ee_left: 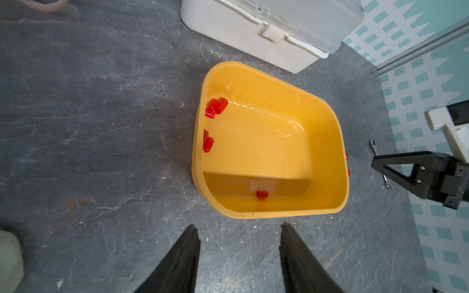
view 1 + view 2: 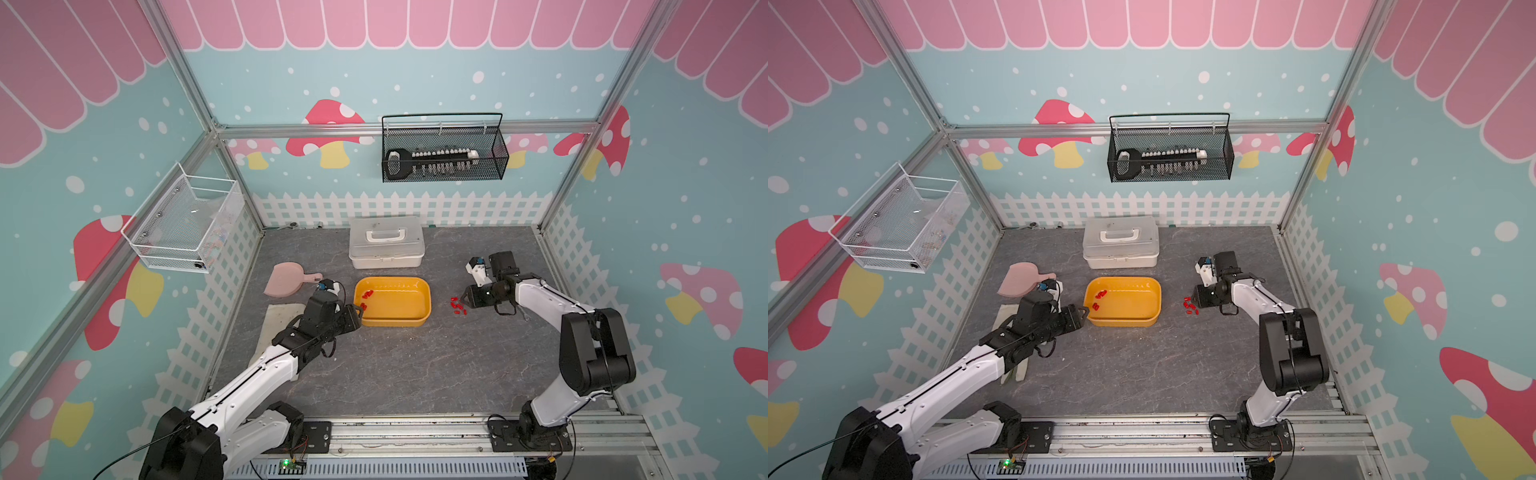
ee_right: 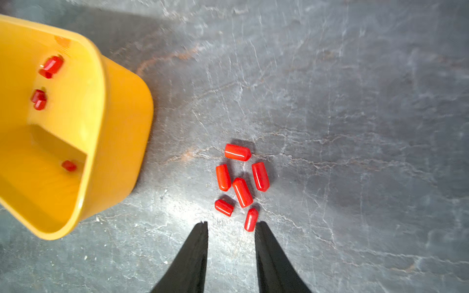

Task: Take the screw protection sleeves out of the storage box
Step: Place the screw protection sleeve at the center of the board, then adjust the storage box at the center of the board.

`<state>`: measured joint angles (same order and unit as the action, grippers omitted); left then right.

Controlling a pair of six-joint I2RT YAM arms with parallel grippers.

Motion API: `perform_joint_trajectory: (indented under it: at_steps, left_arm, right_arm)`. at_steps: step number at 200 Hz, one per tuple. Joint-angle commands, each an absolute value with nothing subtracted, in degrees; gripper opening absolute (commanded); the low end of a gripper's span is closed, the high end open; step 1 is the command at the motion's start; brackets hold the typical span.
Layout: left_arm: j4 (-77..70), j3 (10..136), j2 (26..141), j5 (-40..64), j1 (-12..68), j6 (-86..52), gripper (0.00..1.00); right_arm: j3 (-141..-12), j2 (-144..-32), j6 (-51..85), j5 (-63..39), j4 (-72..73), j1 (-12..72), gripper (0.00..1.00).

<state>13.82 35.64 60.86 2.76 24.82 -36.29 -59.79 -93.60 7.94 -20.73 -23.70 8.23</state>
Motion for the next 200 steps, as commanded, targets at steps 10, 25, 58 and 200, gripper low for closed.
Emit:
perform_joint_trajectory:
  at_steps: [10,25,58,200]
  left_arm:
    - [19.86,41.25,63.90,0.32,25.48,-31.17,0.52]
    - [20.62,42.98,64.97,-0.38,25.58,-30.36,0.52]
    - [21.91,46.31,67.85,-2.73,25.76,-28.58,0.50]
    - [21.96,53.79,86.22,-0.02,18.76,-24.02,0.55]
  right_arm:
    - [-58.04,-90.60,7.29,-24.90,-22.59,7.93,0.36]
    - [-57.46,-88.99,7.21,-26.65,-22.07,8.05,0.35]
    - [-57.00,-84.92,7.73,-30.34,-20.40,8.56,0.33]
    - [-66.45,-87.65,6.50,-28.55,-26.92,24.18,0.32]
